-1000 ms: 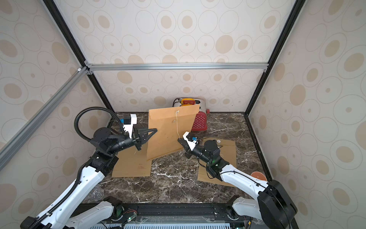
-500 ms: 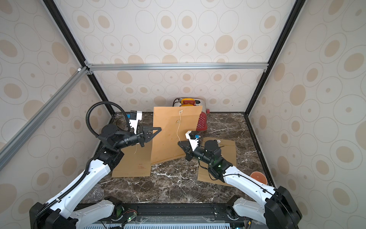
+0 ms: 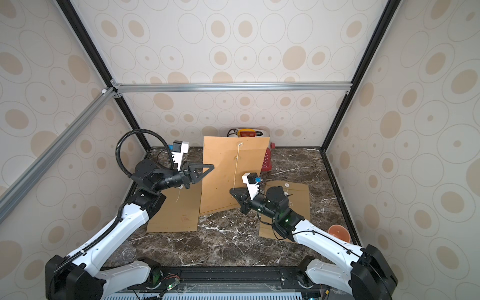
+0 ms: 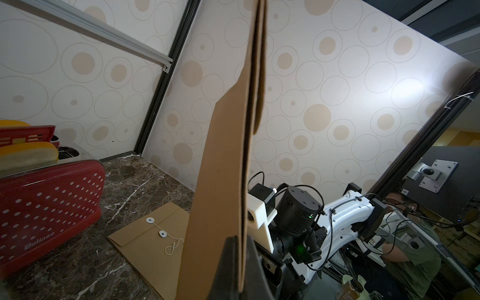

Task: Close the mouth of the file bag
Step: Close the file bag.

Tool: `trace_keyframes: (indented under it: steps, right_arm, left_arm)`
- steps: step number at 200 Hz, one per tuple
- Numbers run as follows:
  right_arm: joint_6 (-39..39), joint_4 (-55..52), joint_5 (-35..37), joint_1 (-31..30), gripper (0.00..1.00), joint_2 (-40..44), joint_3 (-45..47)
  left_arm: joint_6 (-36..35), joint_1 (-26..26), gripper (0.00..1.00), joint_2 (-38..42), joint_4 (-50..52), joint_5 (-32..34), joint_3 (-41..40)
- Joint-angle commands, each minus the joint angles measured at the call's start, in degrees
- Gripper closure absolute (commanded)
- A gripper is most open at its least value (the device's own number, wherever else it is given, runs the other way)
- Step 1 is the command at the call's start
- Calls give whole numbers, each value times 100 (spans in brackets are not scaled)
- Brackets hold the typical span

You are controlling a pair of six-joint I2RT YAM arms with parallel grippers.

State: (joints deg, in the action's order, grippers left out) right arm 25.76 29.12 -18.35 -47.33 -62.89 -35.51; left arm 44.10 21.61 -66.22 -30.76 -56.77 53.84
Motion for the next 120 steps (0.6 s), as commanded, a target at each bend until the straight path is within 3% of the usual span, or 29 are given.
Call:
trace_keyframes:
  steps: [1,120]
  right_arm:
    - [105,56,85,-139,100,-135,-82]
    - [374,348,-277,-193,100,-442,-168]
  left_arm:
    - [255,29,100,-21,-465,-160,284]
    - [504,33,100,-236,-625,-396,372]
